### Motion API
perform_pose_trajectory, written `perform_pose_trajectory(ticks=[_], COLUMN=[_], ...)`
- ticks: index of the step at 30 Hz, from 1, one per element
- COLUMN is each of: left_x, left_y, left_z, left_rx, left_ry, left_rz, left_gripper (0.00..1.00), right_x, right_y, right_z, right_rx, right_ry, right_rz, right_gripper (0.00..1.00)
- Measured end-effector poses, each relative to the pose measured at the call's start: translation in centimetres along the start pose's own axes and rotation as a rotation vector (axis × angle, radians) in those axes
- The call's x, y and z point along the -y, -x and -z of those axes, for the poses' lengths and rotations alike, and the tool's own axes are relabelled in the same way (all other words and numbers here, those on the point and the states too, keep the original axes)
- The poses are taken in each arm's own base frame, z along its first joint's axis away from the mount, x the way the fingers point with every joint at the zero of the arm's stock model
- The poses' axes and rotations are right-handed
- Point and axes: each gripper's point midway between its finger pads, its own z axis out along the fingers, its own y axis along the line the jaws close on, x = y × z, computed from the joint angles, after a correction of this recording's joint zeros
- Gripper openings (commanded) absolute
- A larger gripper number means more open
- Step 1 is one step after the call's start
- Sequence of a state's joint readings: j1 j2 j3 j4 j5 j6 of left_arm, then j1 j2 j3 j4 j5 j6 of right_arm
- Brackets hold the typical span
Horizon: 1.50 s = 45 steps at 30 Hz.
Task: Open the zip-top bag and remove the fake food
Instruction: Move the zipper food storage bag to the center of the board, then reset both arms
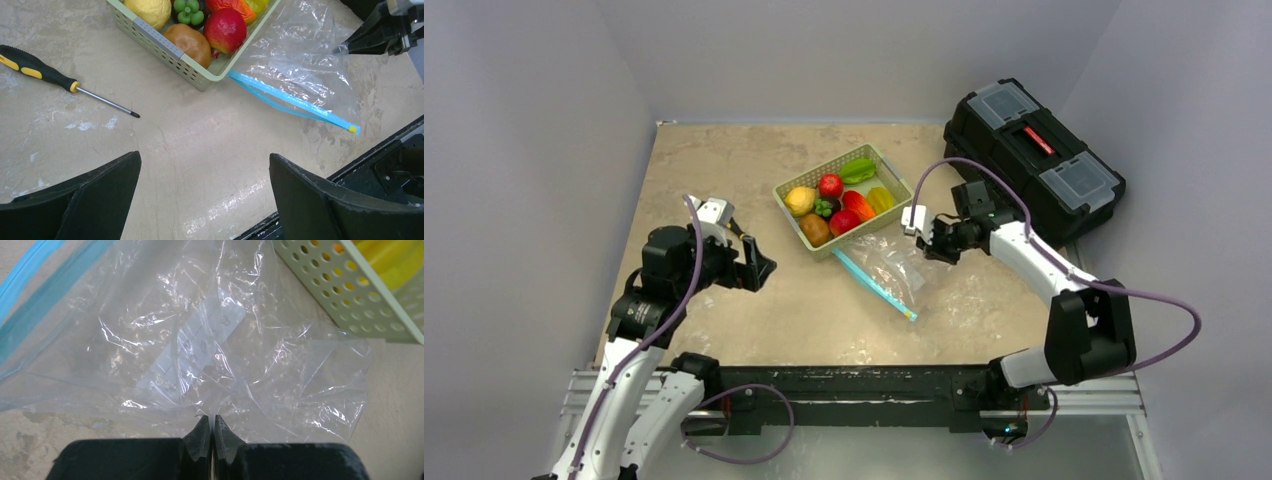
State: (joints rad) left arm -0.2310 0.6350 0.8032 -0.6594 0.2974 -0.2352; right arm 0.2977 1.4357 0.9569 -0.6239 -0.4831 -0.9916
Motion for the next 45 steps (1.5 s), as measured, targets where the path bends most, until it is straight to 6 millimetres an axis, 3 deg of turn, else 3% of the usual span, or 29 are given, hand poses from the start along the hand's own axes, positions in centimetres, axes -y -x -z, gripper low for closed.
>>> perform_pose_trajectory(ticks=[4, 8, 15, 19, 23, 25, 26, 37, 45], left_x=[0.0, 0.0, 0.1, 0.3, 0.7, 0.9, 1.0, 3.5, 4.1], left_y=[0.0, 0.1, 0.2, 0.5, 0.9, 1.1, 1.3, 6.4, 6.9], left_z=[0.1, 0.2, 0.7, 1.2, 1.9, 2.2, 2.4, 6.4, 7.2], left_rx=[0.002, 0.009, 0.027, 0.051, 0.085, 0.097, 0.104, 0.267, 0.277], left_ry=[0.000, 0.002, 0.002, -0.003, -0.012, -0.016, -0.016, -0.058, -0.078], left_rz=[-0.011, -0.014, -0.020, -0.026, -0.023, -0.009, 0.003, 0.006, -0.004], left_gripper=[1.00, 1.00, 1.00, 1.00, 1.00, 1.00, 1.00, 1.00, 1.00], right_x=[1.4, 2.2, 3.2, 3.1, 3.6, 3.5, 3.4, 4.8, 3.7], right_y=[-0.6, -1.7, -3.2, -3.2, -1.4, -0.3, 0.3, 9.3, 13.3], right_z=[1.4, 2.1, 2.9, 4.2, 7.4, 8.7, 9.4, 19.0, 21.0], right_rx=[0.008, 0.000, -0.035, -0.021, 0.044, 0.083, 0.103, 0.436, 0.586], right_ry=[-0.064, -0.094, -0.146, -0.191, -0.291, -0.325, -0.341, -0.552, -0.457], right_rz=[-0.031, -0.072, -0.133, -0.149, -0.128, -0.119, -0.116, -0.216, -0.250], right_gripper=[0.02, 0.12, 0.54, 0.68, 0.79, 0.96, 0.99, 0.99, 0.99])
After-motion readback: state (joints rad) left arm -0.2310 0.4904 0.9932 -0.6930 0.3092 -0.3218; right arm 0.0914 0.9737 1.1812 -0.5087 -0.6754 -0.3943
